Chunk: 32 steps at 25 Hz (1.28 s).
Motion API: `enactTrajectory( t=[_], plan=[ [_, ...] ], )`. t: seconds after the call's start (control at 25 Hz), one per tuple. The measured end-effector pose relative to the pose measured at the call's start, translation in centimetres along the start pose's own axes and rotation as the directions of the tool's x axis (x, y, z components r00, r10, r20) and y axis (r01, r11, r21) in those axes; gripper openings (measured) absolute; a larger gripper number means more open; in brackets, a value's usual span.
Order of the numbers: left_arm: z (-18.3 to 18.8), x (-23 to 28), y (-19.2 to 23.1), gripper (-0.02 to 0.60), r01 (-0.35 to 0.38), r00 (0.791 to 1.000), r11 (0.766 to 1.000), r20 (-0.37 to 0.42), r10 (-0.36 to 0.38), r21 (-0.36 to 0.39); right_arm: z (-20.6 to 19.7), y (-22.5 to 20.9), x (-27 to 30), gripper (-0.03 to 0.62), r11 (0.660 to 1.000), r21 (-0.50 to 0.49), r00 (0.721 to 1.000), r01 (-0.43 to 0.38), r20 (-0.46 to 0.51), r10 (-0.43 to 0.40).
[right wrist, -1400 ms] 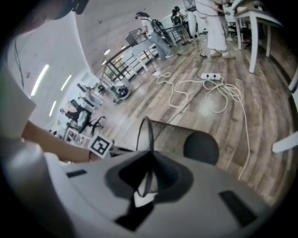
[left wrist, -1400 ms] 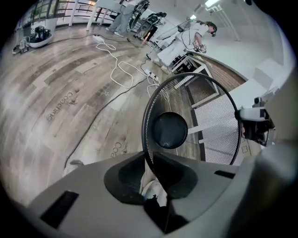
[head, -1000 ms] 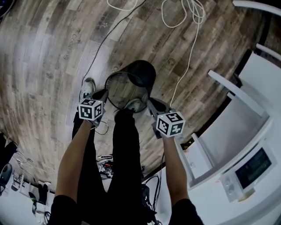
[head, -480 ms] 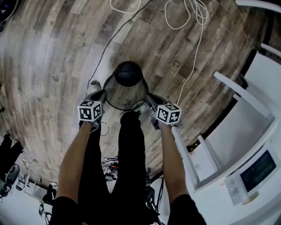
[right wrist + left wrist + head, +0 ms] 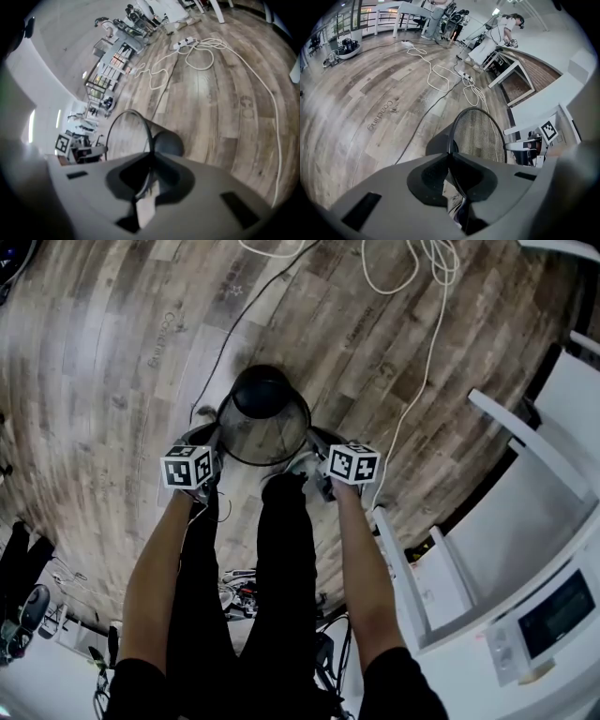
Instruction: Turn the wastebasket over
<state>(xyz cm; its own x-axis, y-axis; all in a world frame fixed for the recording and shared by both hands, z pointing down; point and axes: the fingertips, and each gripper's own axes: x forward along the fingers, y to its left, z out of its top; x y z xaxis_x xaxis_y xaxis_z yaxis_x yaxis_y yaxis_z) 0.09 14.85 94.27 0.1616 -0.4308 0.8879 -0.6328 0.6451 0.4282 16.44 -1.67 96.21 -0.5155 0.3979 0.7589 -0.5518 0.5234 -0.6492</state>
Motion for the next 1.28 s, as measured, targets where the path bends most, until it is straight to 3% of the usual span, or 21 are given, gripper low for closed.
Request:
enactTrajectory(
  t=[0.32, 0.52, 0.64, 0.68, 0.76, 0.8, 1.0, 1.12, 1.2, 1.28],
  plan=[
    [-1.1, 1.4, 1.8, 0.061, -0.048, 0.999, 0.999, -0.001, 0.048, -0.011, -0.3, -0.3, 1.8, 0.055, 1.0, -0.008, 1.0, 0.017, -0.014, -0.017],
    [-2.3, 1.6, 3.3, 0.061, -0.068, 0.996, 0.997, -0.054, 0.066, -0.027, -1.0, 0.6, 2.6, 0.058, 0.998, -0.027, 0.999, 0.051, -0.014, -0.052],
    [-2.4, 1.6, 3.0, 0.064, -0.065, 0.996, 0.998, -0.067, 0.066, 0.005, -1.0, 0.4, 2.7, 0.063, 0.997, -0.031, 0.997, 0.073, -0.016, -0.073],
    [-2.3, 1.7, 2.9, 0.067, -0.064, 0.995, 0.998, -0.073, 0.066, 0.024, -1.0, 0.6, 2.9, 0.071, 0.996, -0.046, 0.997, 0.072, -0.027, -0.073],
    [-2.1, 1.7, 2.9, 0.075, -0.07, 0.994, 0.996, -0.083, 0.075, 0.061, -1.0, 1.3, 3.4, 0.181, 0.995, -0.082, 0.996, 0.063, -0.053, -0.067],
    [-1.9, 1.6, 2.9, 0.078, -0.071, 0.994, 0.995, -0.081, 0.077, 0.071, -0.8, 1.7, 3.5, 0.193, 0.994, -0.095, 0.996, 0.063, -0.058, -0.069],
    [0.5, -0.8, 3.7, 0.084, -0.044, 0.999, 0.999, -0.033, 0.044, 0.002, 1.4, 3.2, 2.0, 0.212, 0.977, -0.159, 0.989, 0.143, -0.02, -0.148],
    [3.1, -4.5, 4.4, 0.08, -0.082, 0.996, 0.997, 0.04, 0.082, -0.006, 2.9, 5.1, -0.4, 0.212, 0.961, -0.205, 0.982, 0.185, 0.016, -0.186],
    [6.2, -8.1, 4.4, 0.034, -0.159, 0.98, 0.987, 0.131, 0.152, 0.04, 4.7, 7.5, -2.6, 0.206, 0.961, -0.203, 0.982, 0.188, 0.064, -0.179],
    [9.6, -12.4, 2.9, 0.032, -0.201, 0.956, 0.976, 0.236, 0.177, 0.083, 6.6, 10.6, -5.4, 0.126, 0.964, -0.191, 0.978, 0.187, 0.134, -0.163]
  ],
)
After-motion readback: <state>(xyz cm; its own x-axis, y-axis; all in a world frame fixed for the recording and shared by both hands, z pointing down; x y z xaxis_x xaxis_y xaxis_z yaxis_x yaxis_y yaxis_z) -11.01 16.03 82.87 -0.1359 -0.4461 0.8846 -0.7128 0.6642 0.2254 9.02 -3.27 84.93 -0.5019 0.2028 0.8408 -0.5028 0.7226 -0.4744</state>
